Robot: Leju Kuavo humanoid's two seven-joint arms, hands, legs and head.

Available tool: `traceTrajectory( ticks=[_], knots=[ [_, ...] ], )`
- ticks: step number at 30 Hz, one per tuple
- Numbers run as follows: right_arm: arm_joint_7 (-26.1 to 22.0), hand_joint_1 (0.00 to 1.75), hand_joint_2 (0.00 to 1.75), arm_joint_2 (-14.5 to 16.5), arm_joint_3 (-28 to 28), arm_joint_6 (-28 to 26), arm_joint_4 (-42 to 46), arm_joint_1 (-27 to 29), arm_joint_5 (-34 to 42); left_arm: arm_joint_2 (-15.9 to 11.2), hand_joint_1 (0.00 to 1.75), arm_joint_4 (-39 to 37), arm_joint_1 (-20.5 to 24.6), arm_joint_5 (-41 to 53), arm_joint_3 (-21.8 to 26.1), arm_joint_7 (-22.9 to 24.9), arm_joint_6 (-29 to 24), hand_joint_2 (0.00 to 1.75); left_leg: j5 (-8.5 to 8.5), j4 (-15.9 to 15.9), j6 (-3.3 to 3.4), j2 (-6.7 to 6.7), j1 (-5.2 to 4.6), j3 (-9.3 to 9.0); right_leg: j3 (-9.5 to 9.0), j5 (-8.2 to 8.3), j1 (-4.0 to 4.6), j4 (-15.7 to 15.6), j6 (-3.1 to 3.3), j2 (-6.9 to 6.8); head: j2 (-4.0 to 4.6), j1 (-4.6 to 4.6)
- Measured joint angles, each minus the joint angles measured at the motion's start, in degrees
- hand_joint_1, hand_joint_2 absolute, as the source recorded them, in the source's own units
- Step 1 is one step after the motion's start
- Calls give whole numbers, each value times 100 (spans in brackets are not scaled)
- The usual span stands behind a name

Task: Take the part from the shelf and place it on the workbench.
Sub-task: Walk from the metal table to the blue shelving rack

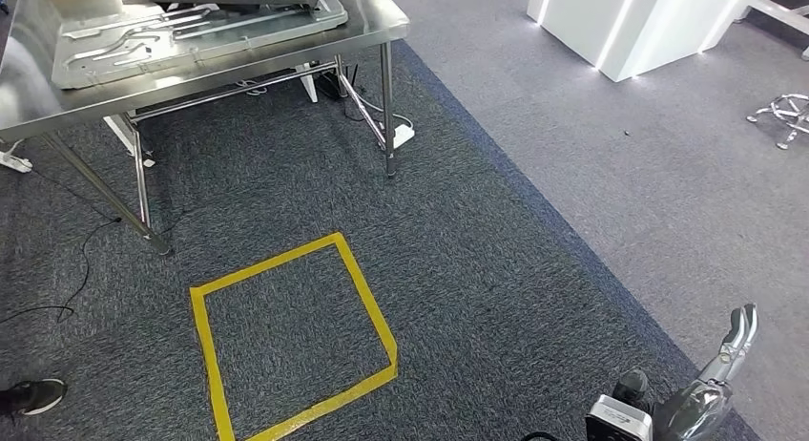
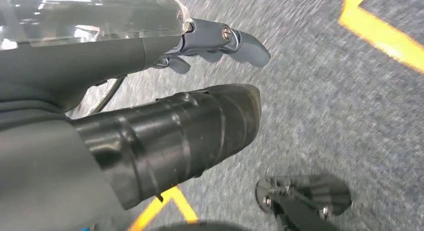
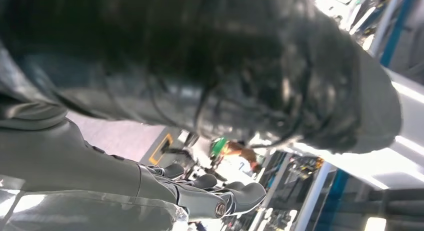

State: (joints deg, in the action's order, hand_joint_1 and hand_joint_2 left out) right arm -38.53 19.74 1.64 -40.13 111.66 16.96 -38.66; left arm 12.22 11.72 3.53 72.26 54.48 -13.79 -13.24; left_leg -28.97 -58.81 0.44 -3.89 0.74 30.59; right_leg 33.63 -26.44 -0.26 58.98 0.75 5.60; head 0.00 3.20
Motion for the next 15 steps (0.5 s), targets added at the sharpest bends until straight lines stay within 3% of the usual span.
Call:
traceTrajectory(
  ticks=[1,3,5,7,9,10,11,13,15],
  knots=[
    [41,0,0,4,3,1,-10,14,-11,-1,0,0,5,0,5,2,-2,0,-18,43,22,-22,-8,-13,21,13,-8,1,-38,56,0,0],
    [159,0,0,9,28,-1,-43,48,-36,2,0,0,17,0,13,4,-7,0,25,92,87,96,-9,-34,48,39,-28,-6,-115,131,0,0],
    [272,0,0,9,97,-2,-136,53,-43,13,0,0,19,0,20,7,-9,0,86,165,174,240,12,-60,154,-110,-8,203,-160,-79,0,11],
    [309,0,0,9,177,-2,-278,37,-19,25,0,0,8,0,28,8,-9,0,110,194,221,392,9,-49,452,-478,-4,828,-190,-389,0,25],
    [335,0,0,9,238,-2,-409,35,-10,28,0,0,-7,0,47,9,-10,0,105,188,226,560,-4,-30,740,-722,-35,1447,-227,-493,0,27],
    [388,0,0,9,270,-2,-466,35,-27,28,0,0,-9,0,58,10,-12,0,101,185,222,640,-6,-27,756,-697,-50,1509,-242,-517,0,26],
    [471,0,0,9,319,-2,-537,30,-51,28,0,0,-5,0,71,10,-15,0,94,183,215,715,-7,-30,653,-572,-62,1346,-251,-546,0,27],
    [629,0,0,9,480,-2,-742,-21,-56,32,0,0,8,2,90,17,-22,0,70,180,183,834,-11,-58,202,-238,-60,554,-234,-729,0,27],
    [606,0,0,8,776,-2,-1113,-145,78,38,0,0,16,11,104,32,-30,0,41,172,125,927,-31,-91,-107,-76,-22,-22,-184,-902,0,25]
  ],
)
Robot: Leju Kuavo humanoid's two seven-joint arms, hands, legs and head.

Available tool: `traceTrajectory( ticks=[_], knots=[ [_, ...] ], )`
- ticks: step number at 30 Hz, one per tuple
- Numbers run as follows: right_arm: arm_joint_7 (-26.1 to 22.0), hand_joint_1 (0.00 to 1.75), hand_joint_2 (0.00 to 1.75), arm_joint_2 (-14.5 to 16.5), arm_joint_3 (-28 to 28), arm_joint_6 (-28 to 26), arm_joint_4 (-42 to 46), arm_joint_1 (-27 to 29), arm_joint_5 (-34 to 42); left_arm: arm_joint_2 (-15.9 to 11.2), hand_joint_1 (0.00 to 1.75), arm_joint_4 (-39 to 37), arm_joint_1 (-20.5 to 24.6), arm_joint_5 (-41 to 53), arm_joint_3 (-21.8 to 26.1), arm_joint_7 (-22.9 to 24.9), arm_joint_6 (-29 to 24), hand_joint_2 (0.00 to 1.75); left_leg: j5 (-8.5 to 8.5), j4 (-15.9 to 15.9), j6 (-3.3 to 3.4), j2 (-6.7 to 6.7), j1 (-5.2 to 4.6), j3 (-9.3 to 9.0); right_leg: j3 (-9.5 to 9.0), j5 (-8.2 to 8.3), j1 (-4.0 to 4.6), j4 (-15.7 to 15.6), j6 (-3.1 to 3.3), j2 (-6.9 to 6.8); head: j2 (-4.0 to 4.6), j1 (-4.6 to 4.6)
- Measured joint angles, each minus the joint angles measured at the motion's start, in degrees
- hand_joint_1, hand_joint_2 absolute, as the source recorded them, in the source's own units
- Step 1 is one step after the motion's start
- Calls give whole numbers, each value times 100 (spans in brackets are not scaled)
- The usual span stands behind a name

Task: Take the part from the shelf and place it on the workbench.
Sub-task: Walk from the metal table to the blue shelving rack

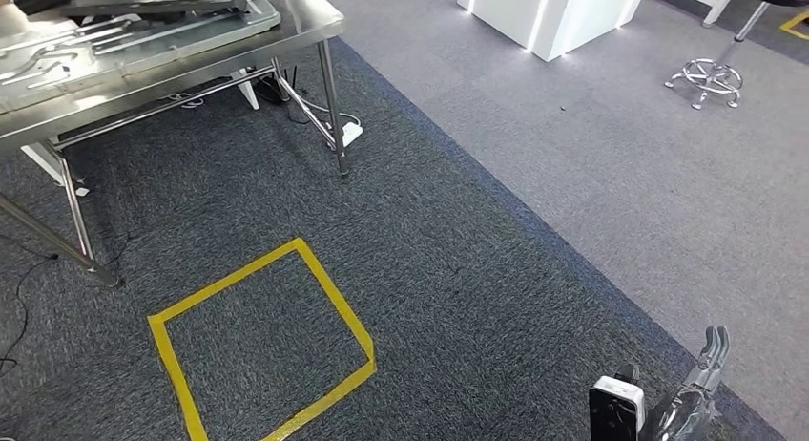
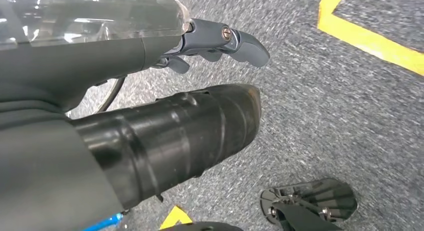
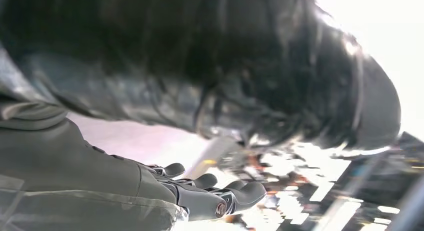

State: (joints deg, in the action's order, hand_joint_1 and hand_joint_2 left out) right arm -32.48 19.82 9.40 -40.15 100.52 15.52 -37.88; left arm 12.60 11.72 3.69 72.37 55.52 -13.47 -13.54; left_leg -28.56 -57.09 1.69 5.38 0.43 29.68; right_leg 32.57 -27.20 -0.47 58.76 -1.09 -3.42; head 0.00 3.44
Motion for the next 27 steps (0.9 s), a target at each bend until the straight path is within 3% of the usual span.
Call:
traceTrajectory(
  ticks=[1,3,5,7,9,10,11,12,14,16,18,19,21,22,24,25,26,27],
  knots=[
    [-71,0,0,-4,186,0,-234,-72,80,3,0,0,4,5,5,3,-10,0,-8,1,-33,42,-9,-16,-27,-5,24,-77,25,-25,0,-1],
    [-230,0,0,-14,560,-1,-732,-200,160,5,0,0,15,12,10,-13,-47,0,-29,4,-100,97,-4,-40,-19,19,29,-91,76,93,0,-1],
    [-398,0,0,-38,968,-2,-1355,-397,94,6,0,0,26,10,15,-37,-92,0,-183,-165,-155,-102,19,12,-26,54,0,-131,141,201,0,-1],
    [-579,0,0,-102,1487,-2,-2220,-680,-21,7,0,0,26,10,25,-49,-128,0,-542,-761,-178,-399,34,264,-23,79,-15,-149,186,313,0,-3],
    [-674,0,0,-181,1996,-2,-3046,-886,-105,8,0,0,13,15,42,-50,-149,0,-825,-1475,-180,-486,33,599,-14,83,-5,-143,201,433,0,-4],
    [-692,0,0,-221,2217,-2,-3390,-955,-156,8,0,0,1,15,52,-49,-154,0,-816,-1625,-178,-493,34,682,-14,83,-1,-140,203,503,0,-3],
    [-701,0,0,-264,2434,-2,-3742,-1026,-217,8,0,0,-10,13,63,-49,-158,0,-685,-1543,-171,-502,35,659,-17,82,0,-134,203,583,0,-3],
    [-706,0,0,-314,2660,7,-4125,-1114,-267,8,0,0,-19,8,78,-49,-163,0,-465,-1254,-159,-540,37,539,-22,80,-2,-127,199,671,0,-3],
    [-699,0,0,-423,3175,79,-5015,-1330,-240,8,0,0,-33,-11,124,-48,-178,0,-91,-483,-122,-828,54,219,-14,69,-2,-94,169,829,0,-1],
    [-679,0,0,-518,3676,165,-5819,-1479,-103,10,0,0,-32,-31,166,-47,-191,0,-4,-121,-85,-1065,52,72,36,75,-14,-64,97,952,0,-2],
    [-674,0,0,-592,4061,188,-6409,-1526,-31,14,0,0,-27,-48,186,-45,-203,0,-3,-86,-36,-989,38,55,81,103,-38,-68,16,1076,0,-3],
    [-678,0,0,-626,4203,188,-6630,-1536,-21,16,0,0,-26,-54,193,-44,-210,0,17,-52,5,-913,42,39,101,89,-36,-43,-12,1031,0,0],
    [-680,0,0,-684,4397,185,-6971,-1595,-12,25,0,0,-27,-60,203,-44,-222,0,54,15,98,-734,51,11,263,-107,-20,275,-59,739,0,15],
    [-680,0,0,-707,4460,185,-7102,-1638,-12,29,0,0,-27,-59,207,-44,-226,0,57,26,129,-634,36,6,429,-288,-23,616,-79,553,0,21],
    [-681,0,0,-739,4545,186,-7303,-1715,-13,36,0,0,-33,-59,220,-44,-229,0,45,26,157,-436,10,12,800,-606,-45,1367,-127,411,0,26],
    [-680,0,0,-755,4580,186,-7382,-1733,-13,36,0,0,-33,-59,230,-43,-231,0,37,25,159,-348,3,11,885,-636,-59,1552,-143,391,0,26],
    [-680,0,0,-767,4609,186,-7449,-1741,-13,37,0,0,-30,-59,240,-43,-233,0,29,23,154,-273,0,8,848,-555,-69,1506,-153,371,0,26],
    [-680,0,0,-783,4638,186,-7504,-1743,-13,38,0,0,-24,-59,251,-43,-234,0,19,20,142,-210,-1,-4,683,-388,-76,1225,-153,334,0,26]
  ],
)
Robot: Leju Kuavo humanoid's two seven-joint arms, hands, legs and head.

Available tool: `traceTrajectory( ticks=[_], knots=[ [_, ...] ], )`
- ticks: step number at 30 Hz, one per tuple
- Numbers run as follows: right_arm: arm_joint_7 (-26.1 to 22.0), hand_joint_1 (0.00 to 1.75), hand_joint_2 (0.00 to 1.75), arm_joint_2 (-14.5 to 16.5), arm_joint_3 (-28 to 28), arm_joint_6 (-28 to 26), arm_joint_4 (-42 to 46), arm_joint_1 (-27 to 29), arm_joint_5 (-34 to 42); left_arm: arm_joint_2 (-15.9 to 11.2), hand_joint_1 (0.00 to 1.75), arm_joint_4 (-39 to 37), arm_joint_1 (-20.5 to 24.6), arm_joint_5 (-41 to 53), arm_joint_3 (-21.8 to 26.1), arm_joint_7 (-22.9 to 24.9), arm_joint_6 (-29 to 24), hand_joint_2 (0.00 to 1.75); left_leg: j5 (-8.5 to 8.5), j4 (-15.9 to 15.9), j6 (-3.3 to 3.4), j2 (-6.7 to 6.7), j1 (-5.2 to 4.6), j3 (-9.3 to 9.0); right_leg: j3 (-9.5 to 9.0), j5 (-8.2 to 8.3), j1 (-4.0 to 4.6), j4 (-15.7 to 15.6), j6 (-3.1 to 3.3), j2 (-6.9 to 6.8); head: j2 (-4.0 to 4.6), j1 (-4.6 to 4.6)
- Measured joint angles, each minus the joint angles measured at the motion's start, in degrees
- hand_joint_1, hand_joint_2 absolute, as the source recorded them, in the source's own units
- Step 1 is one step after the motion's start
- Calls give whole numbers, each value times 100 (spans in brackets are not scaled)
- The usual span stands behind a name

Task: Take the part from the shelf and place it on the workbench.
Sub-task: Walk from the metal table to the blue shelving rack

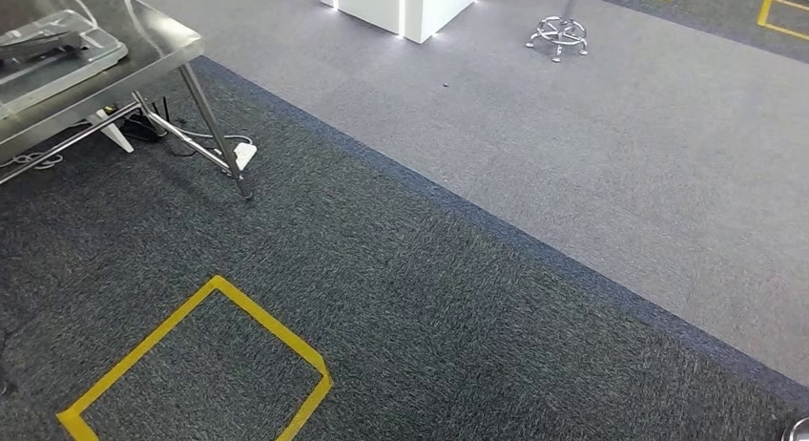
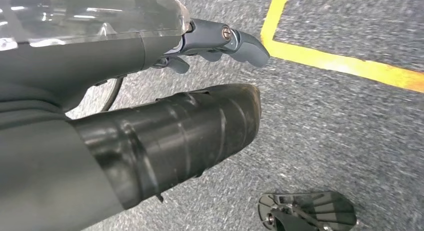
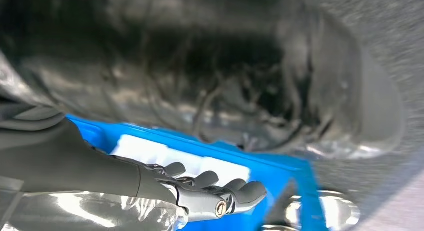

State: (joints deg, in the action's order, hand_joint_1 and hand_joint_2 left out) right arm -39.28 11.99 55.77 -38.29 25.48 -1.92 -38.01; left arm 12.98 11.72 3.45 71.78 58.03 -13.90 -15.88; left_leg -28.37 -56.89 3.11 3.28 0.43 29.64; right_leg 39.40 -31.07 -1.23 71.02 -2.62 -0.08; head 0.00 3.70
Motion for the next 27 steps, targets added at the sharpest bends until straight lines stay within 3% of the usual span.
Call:
traceTrajectory(
  ticks=[2,3,4,6,7,9,11,13,14,15,16,18,20,22,24,26,27],
  knots=[
    [1,0,0,-30,44,0,-80,-15,0,7,0,0,8,0,16,0,-1,0,-31,-9,-44,108,-14,-34,-472,324,19,-836,37,-193,0,-1],
    [0,0,0,-41,57,0,-107,-30,-1,10,0,0,9,0,22,0,-1,0,-48,-14,-75,156,-23,-51,-630,406,42,-1132,73,-267,0,-2],
    [-1,0,0,-50,68,0,-131,-43,-1,13,0,0,13,0,28,-1,-2,0,-62,-17,-107,198,-30,-65,-700,424,67,-1277,110,-308,0,-3],
    [-2,0,0,-65,94,-1,-174,-53,-2,20,0,0,30,1,36,-1,-5,0,-77,-10,-177,281,-29,-99,-688,423,96,-1307,182,-219,0,-5],
    [-2,0,0,-72,108,-1,-194,-52,-2,23,0,0,41,1,37,-1,-6,0,-102,-30,-211,258,-17,-106,-693,436,89,-1327,217,-167,0,-5],
    [-4,0,0,-82,126,-2,-225,-66,-2,27,0,0,48,2,39,-2,-7,0,-295,-293,-266,37,7,-6,-712,472,60,-1377,297,-71,0,-6],
    [-6,0,0,-90,141,-1,-248,-90,-2,27,0,0,34,2,42,-3,-7,0,-671,-991,-301,-220,27,321,-710,490,56,-1390,347,32,0,-8],
    [-6,0,0,-93,156,-1,-270,-100,-2,27,0,0,10,2,44,-1,-7,0,-872,-1628,-324,-278,30,639,-704,493,72,-1380,360,173,0,-8],
    [-6,0,0,-94,162,0,-282,-99,-2,27,0,0,2,2,45,1,-7,0,-801,-1670,-325,-284,30,677,-704,493,77,-1371,360,251,0,-8],
    [-6,0,0,-95,168,0,-292,-99,-2,27,0,0,-3,1,46,2,-7,0,-618,-1472,-319,-302,32,603,-707,490,78,-1359,356,332,0,-8],
    [-6,0,0,-95,171,0,-302,-100,-2,27,0,0,-4,1,46,1,-7,0,-379,-1099,-307,-363,37,447,-708,486,76,-1341,348,409,0,-8],
    [-6,0,0,-95,174,0,-316,-109,-2,27,0,0,-5,1,47,1,-7,0,-79,-389,-272,-644,52,156,-678,470,79,-1290,309,548,0,-7],
    [-6,0,0,-95,176,0,-324,-110,-2,26,0,0,4,2,47,1,-7,0,-50,-151,-225,-796,41,72,-630,473,71,-1266,235,664,0,-5],
    [-6,0,0,-98,183,-1,-330,-92,-2,25,0,0,17,2,47,1,-7,0,-13,-107,-151,-674,30,48,-600,493,53,-1271,159,739,0,-5],
    [8,0,0,-103,192,8,-338,-86,-10,26,0,0,16,0,48,-1,-9,0,42,-36,-59,-524,41,16,-495,360,59,-1070,119,506,0,4],
    [322,0,0,-101,188,139,-410,-105,-134,27,0,0,4,-9,51,-10,-26,0,59,-5,-2,-350,32,12,-187,6,57,-444,91,174,0,15],
    [715,0,0,-92,178,234,-479,-118,-244,26,0,0,-4,-18,54,-19,-38,0,53,-6,9,-261,22,16,6,-165,44,-58,71,105,0,16]
  ],
)
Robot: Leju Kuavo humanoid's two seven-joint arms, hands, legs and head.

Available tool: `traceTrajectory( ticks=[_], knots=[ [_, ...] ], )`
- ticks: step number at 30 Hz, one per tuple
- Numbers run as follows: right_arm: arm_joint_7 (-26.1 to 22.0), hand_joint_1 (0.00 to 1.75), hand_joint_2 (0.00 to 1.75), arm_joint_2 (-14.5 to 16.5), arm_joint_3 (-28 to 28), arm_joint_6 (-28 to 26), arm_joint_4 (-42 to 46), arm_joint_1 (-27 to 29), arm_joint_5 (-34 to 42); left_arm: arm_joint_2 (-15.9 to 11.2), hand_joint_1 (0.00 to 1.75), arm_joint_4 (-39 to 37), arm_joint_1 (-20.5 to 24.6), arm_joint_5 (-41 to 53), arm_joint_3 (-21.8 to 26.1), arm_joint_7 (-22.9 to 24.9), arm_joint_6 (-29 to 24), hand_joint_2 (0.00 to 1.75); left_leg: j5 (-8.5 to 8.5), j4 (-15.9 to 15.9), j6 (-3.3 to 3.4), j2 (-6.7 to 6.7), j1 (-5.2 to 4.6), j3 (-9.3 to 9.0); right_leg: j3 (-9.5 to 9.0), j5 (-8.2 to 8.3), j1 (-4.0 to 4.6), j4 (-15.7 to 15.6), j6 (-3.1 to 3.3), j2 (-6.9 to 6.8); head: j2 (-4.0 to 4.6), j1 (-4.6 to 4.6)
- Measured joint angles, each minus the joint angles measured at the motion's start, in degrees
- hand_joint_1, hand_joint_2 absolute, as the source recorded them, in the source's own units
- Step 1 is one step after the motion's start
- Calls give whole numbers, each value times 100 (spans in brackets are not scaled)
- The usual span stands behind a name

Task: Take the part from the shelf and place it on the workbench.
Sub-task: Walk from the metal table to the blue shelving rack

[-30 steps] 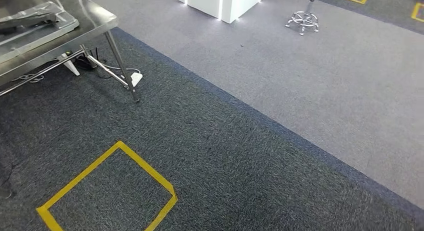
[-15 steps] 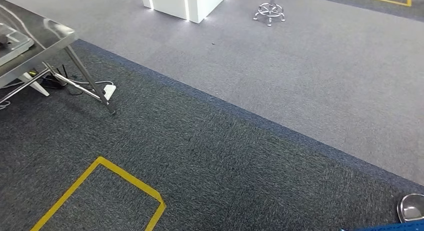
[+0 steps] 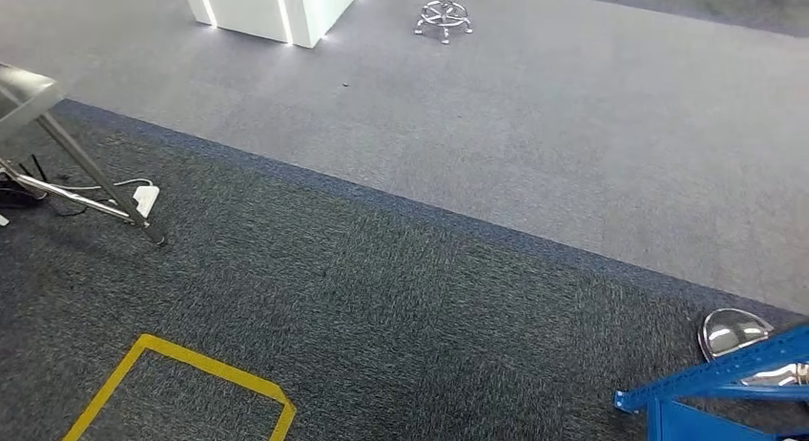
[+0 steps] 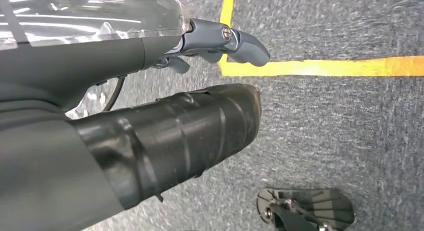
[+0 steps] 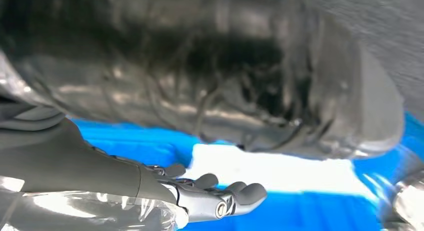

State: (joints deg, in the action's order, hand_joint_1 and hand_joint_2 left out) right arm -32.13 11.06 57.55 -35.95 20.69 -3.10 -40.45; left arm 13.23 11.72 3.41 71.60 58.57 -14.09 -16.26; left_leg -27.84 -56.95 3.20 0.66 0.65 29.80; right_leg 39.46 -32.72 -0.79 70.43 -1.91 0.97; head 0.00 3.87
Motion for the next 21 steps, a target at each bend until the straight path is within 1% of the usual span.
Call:
traceTrajectory(
  ticks=[1,2,3,4,5,6,7,8,9,10,11,12,13,14,15,16,17,18,19,20,21],
  knots=[
    [496,0,0,20,-12,82,-78,-7,-110,-2,0,0,-4,-9,4,-9,-10,0,-8,-1,2,83,-7,0,137,-87,-16,283,-17,-29,0,0],
    [977,0,0,48,-23,126,-147,-7,-192,-4,0,0,-2,-15,7,-17,-16,0,-20,-2,-3,160,-10,-4,184,-73,-33,389,-31,-49,0,-1],
    [1307,0,0,81,-31,127,-203,5,-238,-7,0,0,3,-19,9,-23,-19,0,-33,-4,-14,222,-11,-16,101,54,-46,248,-39,-75,0,0],
    [1477,0,0,113,-33,118,-250,26,-258,-8,0,0,8,-19,9,-26,-19,0,-52,-8,-32,278,-11,-37,-85,247,-56,-90,-40,-127,0,0],
    [1529,0,0,143,-34,114,-297,40,-274,-8,0,0,8,-19,10,-29,-19,0,-75,-12,-60,332,-15,-59,-303,415,-53,-513,-33,-257,0,1],
    [1530,0,0,167,-37,116,-341,44,-288,-9,0,0,8,-20,11,-31,-18,0,-104,-21,-96,390,-28,-73,-483,538,-35,-864,-10,-366,0,-1],
    [1530,0,0,184,-40,120,-370,31,-297,-10,0,0,7,-25,15,-33,-16,0,-132,-27,-135,445,-40,-87,-591,593,-18,-1083,22,-443,0,-5],
    [1530,0,0,206,-50,127,-397,15,-309,-12,0,0,11,-34,21,-38,-13,0,-156,-29,-173,501,-53,-102,-628,590,5,-1170,57,-476,0,-8],
    [1530,0,0,219,-60,135,-418,7,-321,-13,0,0,21,-43,27,-44,-9,0,-175,-27,-207,556,-56,-128,-626,589,29,-1168,94,-414,0,-12],
    [1530,0,0,230,-68,143,-438,7,-331,-14,0,0,31,-53,33,-49,-5,0,-196,-30,-242,575,-42,-157,-635,591,26,-1181,133,-349,0,-13],
    [1530,0,0,239,-76,154,-460,9,-339,-14,0,0,43,-59,37,-56,-2,0,-241,-69,-273,514,-26,-169,-646,595,26,-1199,165,-293,0,-12],
    [1530,0,0,239,-79,163,-475,8,-343,-14,0,0,51,-62,38,-60,-1,0,-332,-186,-299,396,-10,-135,-655,605,19,-1215,201,-242,0,-13],
    [1530,0,0,238,-81,170,-486,-1,-346,-14,0,0,53,-65,40,-63,1,0,-484,-424,-320,244,2,-29,-664,618,5,-1230,236,-192,0,-14],
    [1530,0,0,237,-84,177,-493,-12,-347,-15,0,0,48,-67,43,-66,1,0,-669,-767,-328,103,6,134,-659,621,10,-1231,259,-143,0,-14],
    [1528,0,0,236,-85,183,-498,-20,-350,-16,0,0,38,-68,47,-66,0,0,-847,-1168,-332,30,6,334,-653,622,18,-1228,280,-82,0,-14],
    [1520,0,0,236,-86,193,-504,-24,-355,-17,0,0,25,-67,53,-63,-5,0,-954,-1508,-333,-1,7,512,-651,621,27,-1223,291,-8,0,-13],
    [1508,0,0,236,-87,205,-512,-26,-363,-20,0,0,11,-60,59,-54,-19,0,-951,-1684,-330,-12,6,620,-651,619,33,-1215,295,73,0,-13],
    [1493,0,0,236,-90,220,-523,-25,-379,-22,0,0,3,-43,63,-41,-38,0,-834,-1650,-322,-20,7,635,-653,616,35,-1204,295,159,0,-13],
    [1481,0,0,236,-96,235,-535,-24,-403,-26,0,0,0,-21,66,-25,-58,0,-627,-1404,-308,-50,8,551,-656,612,34,-1191,291,243,0,-13],
    [1482,0,0,237,-107,246,-548,-25,-437,-31,0,0,-1,0,66,-5,-74,0,-393,-1022,-292,-144,13,408,-655,606,29,-1176,283,322,0,-13],
    [1498,0,0,237,-121,254,-561,-29,-478,-37,0,0,-1,20,67,10,-83,0,-224,-655,-278,-273,18,271,-646,598,33,-1154,265,396,0,-13]
  ],
)
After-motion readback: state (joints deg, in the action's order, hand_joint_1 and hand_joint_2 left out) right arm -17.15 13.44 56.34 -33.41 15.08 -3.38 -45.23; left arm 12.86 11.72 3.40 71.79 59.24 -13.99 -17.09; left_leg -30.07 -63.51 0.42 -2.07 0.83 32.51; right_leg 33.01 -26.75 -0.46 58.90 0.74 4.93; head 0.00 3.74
